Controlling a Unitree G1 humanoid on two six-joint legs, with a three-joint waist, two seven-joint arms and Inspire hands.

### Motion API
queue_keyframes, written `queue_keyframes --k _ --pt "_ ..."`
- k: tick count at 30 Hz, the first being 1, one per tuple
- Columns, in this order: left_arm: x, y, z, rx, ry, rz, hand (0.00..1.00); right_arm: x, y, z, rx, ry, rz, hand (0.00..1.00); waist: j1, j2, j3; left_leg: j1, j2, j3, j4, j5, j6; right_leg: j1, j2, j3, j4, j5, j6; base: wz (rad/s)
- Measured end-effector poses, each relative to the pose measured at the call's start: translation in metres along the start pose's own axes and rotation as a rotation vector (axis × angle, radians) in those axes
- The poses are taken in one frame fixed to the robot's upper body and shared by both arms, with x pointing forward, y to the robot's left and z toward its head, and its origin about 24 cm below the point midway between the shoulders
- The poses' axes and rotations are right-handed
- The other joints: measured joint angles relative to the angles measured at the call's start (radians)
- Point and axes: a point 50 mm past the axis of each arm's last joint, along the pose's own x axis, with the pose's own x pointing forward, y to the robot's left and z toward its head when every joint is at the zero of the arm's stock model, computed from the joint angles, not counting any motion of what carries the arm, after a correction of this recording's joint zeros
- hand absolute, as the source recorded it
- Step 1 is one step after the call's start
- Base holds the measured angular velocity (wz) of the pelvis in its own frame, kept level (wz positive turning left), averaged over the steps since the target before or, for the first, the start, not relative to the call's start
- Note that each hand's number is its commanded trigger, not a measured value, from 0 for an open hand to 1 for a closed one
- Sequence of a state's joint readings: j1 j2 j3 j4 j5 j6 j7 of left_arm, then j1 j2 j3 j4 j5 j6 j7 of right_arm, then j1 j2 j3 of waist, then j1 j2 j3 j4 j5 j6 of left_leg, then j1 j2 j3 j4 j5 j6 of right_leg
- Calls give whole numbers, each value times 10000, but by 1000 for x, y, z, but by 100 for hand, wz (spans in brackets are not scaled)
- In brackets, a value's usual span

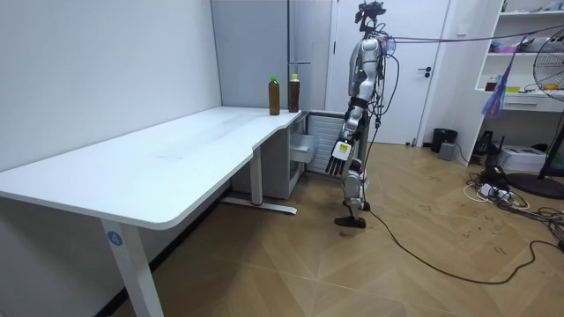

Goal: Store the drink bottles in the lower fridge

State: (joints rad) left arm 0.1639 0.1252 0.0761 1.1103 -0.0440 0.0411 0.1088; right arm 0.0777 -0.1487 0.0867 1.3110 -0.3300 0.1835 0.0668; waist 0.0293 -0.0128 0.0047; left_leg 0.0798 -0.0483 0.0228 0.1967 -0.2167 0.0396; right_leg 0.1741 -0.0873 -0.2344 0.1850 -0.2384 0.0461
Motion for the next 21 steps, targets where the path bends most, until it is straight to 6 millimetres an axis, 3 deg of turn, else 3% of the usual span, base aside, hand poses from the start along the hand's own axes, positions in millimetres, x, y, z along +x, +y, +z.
queue_keyframes --k 4,13,21 --pt "-1 5 -4 -283 116 674 0 0 0 1 68 -119 2 0 14 -13 -8 -33 -1 -8 7 0 0 12 -13 -181 1 1 0 3" --pt "-2 17 -11 -2771 573 2050 0 0 -1 0 119 -166 -201 0 69 62 -3 43 -9 -54 33 0 -1 163 -29 -295 -4 1 1 3" --pt "-6 39 -10 -6540 688 3974 0 0 -1 -2 382 -222 -503 0 102 192 -49 13 -18 -325 95 8 -18 182 -16 -489 -10 1 1 6"
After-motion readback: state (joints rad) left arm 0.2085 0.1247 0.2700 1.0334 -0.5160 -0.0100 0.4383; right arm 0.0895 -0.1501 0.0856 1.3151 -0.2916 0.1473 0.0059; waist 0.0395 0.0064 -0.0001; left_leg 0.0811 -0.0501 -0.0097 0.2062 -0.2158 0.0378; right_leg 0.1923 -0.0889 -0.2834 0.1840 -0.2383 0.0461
